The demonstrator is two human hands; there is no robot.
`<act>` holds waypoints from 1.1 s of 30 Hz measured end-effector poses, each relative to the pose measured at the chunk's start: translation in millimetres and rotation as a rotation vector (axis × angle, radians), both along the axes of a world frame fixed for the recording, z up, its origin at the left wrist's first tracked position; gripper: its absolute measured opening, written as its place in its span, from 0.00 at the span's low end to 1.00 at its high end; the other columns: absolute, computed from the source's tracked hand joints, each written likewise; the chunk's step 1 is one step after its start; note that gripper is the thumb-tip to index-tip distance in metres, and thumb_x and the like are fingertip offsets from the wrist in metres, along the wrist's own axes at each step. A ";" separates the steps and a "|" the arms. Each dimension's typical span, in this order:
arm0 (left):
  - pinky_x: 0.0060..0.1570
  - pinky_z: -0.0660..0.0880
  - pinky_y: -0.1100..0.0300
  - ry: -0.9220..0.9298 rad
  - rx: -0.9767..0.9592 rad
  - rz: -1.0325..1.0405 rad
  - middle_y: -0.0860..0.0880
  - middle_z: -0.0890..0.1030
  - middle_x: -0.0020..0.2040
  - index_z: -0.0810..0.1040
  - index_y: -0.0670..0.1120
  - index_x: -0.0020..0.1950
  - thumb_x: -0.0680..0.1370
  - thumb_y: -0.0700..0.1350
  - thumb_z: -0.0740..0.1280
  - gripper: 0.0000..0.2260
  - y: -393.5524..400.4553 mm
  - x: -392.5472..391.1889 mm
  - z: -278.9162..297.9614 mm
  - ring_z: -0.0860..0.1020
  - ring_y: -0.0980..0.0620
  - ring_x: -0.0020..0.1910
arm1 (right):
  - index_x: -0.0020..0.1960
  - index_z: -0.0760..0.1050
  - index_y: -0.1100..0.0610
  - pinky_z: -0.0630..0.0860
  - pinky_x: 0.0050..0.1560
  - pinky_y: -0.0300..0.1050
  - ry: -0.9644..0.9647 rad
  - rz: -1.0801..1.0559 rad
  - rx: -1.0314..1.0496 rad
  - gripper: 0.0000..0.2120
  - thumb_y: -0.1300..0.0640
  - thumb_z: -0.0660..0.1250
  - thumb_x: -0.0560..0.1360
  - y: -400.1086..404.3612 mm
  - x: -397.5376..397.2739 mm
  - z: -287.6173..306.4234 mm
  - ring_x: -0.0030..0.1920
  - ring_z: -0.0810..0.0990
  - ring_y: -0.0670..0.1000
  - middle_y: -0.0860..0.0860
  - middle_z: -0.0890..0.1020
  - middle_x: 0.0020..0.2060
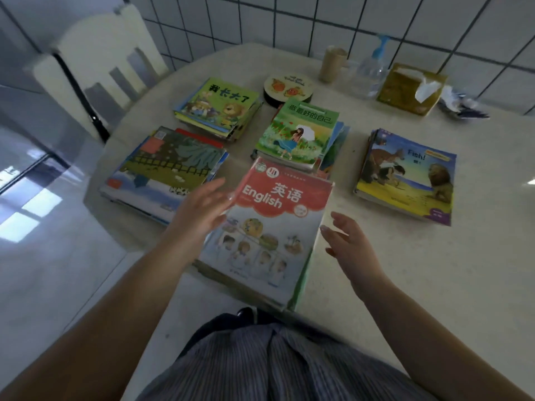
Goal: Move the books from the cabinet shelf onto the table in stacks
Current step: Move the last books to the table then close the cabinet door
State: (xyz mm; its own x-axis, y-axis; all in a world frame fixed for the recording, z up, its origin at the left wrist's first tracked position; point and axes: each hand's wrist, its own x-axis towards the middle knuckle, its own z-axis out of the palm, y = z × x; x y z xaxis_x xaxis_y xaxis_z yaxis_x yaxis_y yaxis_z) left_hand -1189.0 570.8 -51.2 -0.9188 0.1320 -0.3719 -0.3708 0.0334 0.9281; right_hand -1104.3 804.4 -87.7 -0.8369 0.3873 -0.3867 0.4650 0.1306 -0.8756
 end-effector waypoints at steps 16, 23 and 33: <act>0.59 0.74 0.51 -0.098 0.058 0.625 0.48 0.82 0.56 0.75 0.48 0.61 0.77 0.44 0.66 0.13 1.4 236.2 -9.3 0.80 0.50 0.56 | 0.64 0.70 0.51 0.76 0.58 0.48 -0.028 0.644 -0.099 0.15 0.55 0.64 0.77 -5.8 88.3 4.3 0.54 0.76 0.42 0.45 0.76 0.58; 0.60 0.74 0.51 -0.109 0.023 0.871 0.49 0.80 0.58 0.73 0.48 0.63 0.78 0.45 0.65 0.14 -22.4 336.1 -11.7 0.79 0.52 0.57 | 0.59 0.70 0.49 0.74 0.50 0.43 -0.023 0.973 -0.177 0.13 0.59 0.65 0.76 -64.3 115.8 7.7 0.55 0.76 0.46 0.49 0.75 0.57; 0.57 0.75 0.52 -0.154 0.145 1.180 0.50 0.81 0.56 0.74 0.49 0.61 0.76 0.46 0.66 0.13 -9.2 528.2 -13.8 0.80 0.52 0.55 | 0.59 0.71 0.48 0.75 0.60 0.49 -0.105 1.388 -0.230 0.13 0.58 0.65 0.76 -132.1 254.8 5.3 0.59 0.75 0.47 0.50 0.75 0.60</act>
